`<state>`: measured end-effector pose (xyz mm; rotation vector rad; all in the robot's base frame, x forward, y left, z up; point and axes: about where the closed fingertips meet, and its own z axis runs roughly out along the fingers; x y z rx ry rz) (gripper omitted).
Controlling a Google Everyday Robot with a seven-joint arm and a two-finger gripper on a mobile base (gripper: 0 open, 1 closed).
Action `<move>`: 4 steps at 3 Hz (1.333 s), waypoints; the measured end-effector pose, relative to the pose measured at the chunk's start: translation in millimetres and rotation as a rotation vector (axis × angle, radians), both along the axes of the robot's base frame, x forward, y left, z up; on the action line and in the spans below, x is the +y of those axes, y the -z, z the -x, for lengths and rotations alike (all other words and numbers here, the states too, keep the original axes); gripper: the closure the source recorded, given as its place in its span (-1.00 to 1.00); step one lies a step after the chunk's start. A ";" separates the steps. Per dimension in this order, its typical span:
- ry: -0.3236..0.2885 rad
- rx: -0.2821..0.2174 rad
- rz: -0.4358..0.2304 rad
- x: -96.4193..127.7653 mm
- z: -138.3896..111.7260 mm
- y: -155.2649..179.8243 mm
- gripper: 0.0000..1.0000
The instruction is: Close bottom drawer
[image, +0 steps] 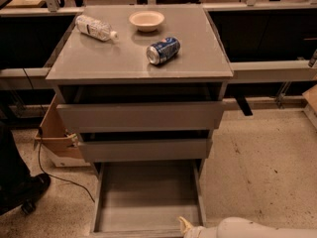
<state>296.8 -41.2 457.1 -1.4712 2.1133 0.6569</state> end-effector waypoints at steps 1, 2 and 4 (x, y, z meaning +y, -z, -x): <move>0.026 -0.008 -0.015 0.1 2.3 21.5 -1.00; 0.045 -0.024 -0.037 1.4 -4.0 56.3 -1.00; 0.018 -0.065 -0.090 12.8 -19.5 121.5 -1.00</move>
Offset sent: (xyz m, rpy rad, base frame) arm 0.0111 0.0048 -0.1094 0.0765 -0.0298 -0.0739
